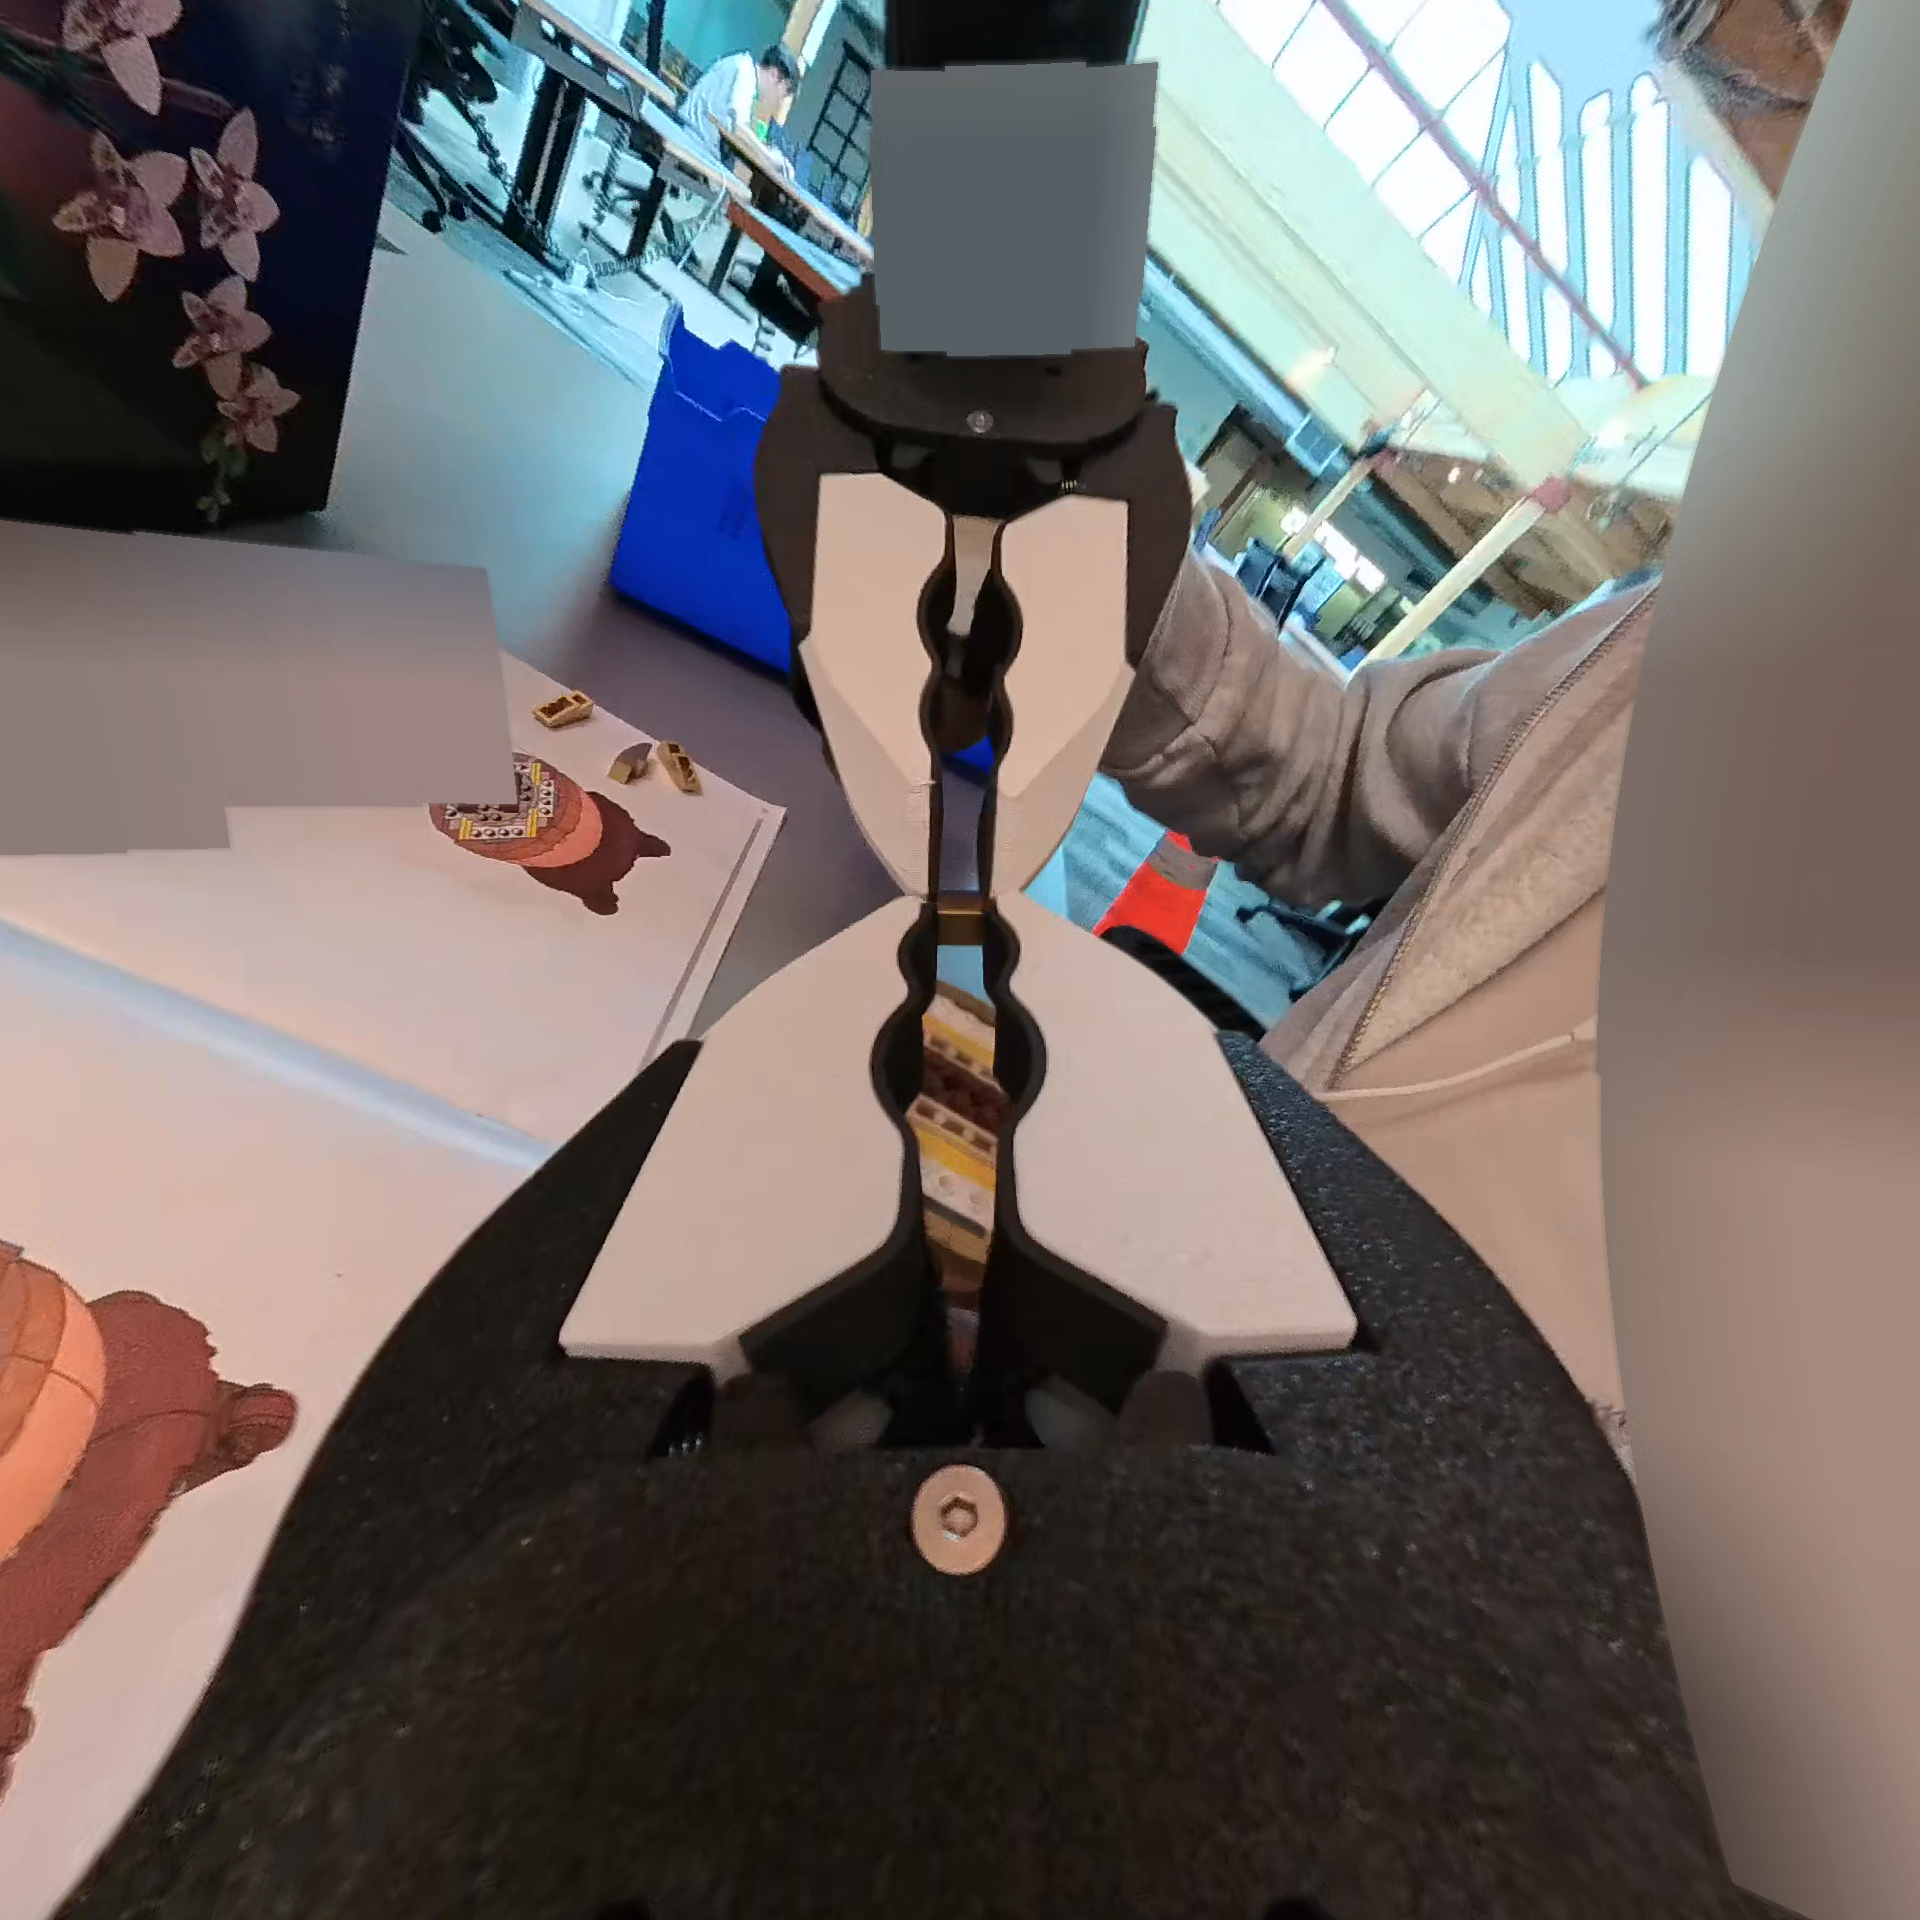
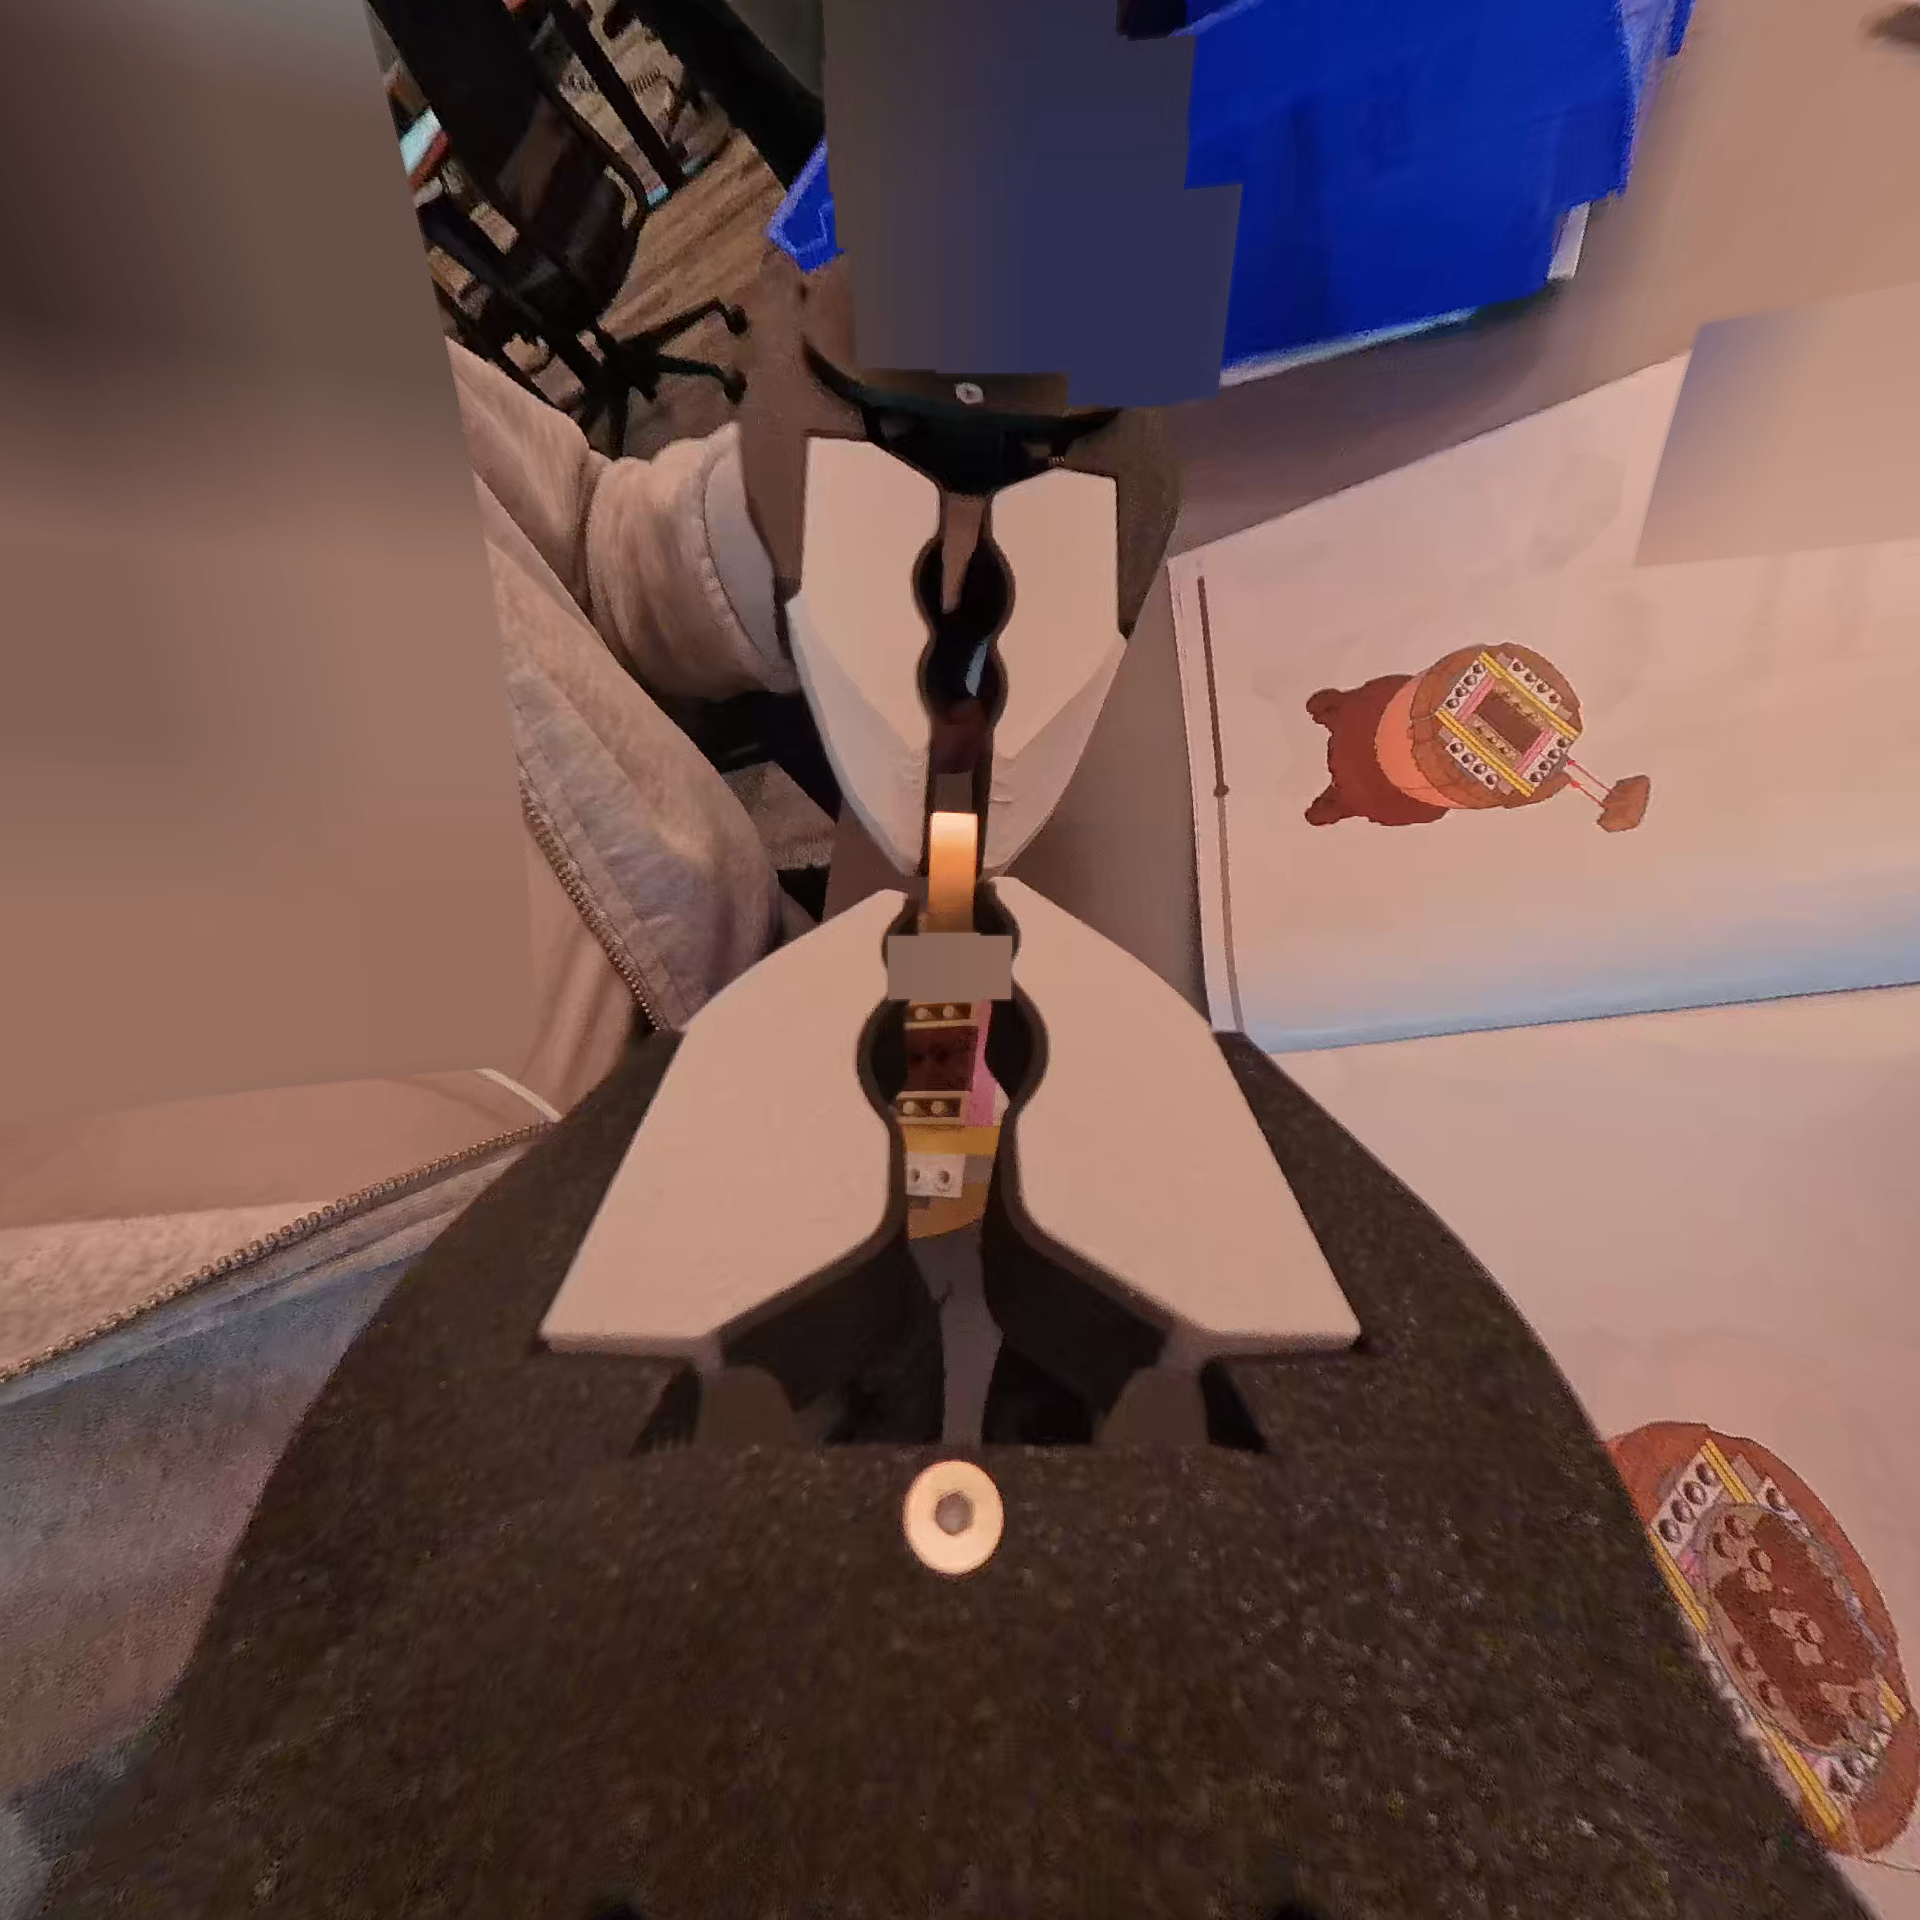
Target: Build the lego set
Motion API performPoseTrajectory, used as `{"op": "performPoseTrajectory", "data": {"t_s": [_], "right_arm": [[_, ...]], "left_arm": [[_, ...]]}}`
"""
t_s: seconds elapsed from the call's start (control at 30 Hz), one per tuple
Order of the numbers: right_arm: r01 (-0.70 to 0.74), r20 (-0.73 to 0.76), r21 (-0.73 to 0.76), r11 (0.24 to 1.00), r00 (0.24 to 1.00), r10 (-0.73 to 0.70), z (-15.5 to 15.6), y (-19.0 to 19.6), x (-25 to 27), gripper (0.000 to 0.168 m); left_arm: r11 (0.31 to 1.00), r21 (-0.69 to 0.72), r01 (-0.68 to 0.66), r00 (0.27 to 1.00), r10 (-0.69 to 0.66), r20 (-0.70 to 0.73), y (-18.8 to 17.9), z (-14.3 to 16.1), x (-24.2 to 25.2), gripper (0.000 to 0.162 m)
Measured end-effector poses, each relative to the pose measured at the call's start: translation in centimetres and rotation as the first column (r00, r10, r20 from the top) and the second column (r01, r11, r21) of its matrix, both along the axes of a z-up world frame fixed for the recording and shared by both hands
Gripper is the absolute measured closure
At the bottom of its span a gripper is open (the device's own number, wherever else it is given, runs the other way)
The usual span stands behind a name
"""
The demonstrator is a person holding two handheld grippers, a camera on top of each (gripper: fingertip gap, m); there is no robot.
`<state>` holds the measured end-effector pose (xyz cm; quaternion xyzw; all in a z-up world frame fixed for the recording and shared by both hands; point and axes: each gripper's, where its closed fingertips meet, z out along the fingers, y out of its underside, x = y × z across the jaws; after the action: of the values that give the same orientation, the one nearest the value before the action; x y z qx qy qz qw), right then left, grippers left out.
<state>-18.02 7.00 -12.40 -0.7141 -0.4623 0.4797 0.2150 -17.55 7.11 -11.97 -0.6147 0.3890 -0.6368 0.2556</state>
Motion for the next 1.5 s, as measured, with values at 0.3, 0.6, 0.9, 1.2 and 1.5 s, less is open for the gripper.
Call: {"op": "performPoseTrajectory", "data": {"t_s": [0.3, 0.6, 0.9, 1.2, 1.5], "right_arm": [[0.177, -0.121, 0.478, 0.86, 0.983, -0.135, 2.6, 1.2, 0.2, 0.148], [0.065, 0.016, 0.82, 0.569, 0.991, -0.136, 2.0, 1.3, -0.9, 0.163], [0.251, -0.212, 0.393, 0.884, 0.961, -0.179, 1.9, 0.3, 0.1, 0.164], [0.227, -0.178, 0.324, 0.918, 0.968, -0.177, 1.0, -0.4, -0.2, 0.163], [0.116, -0.268, -0.012, 0.993, 0.957, -0.115, 3.2, -1.3, 0.5, 0.15]], "left_arm": [[0.904, -0.425, -0.045, 0.978, 0.126, 0.164, 1.6, 1.6, -1.4, 0.155], [0.882, -0.471, -0.006, 0.975, 0.11, 0.193, 0.7, 2.5, -1.0, 0.155], [0.996, 0.017, -0.092, 0.978, 0.088, 0.191, -0.4, 2.9, -1.6, 0.131], [0.889, 0.437, -0.138, 0.99, 0.112, 0.084, -0.4, 2.0, -0.3, 0.156], [0.927, 0.372, -0.048, 0.988, -0.012, 0.156, -1.7, 2.8, -1.0, 0.156]]}}
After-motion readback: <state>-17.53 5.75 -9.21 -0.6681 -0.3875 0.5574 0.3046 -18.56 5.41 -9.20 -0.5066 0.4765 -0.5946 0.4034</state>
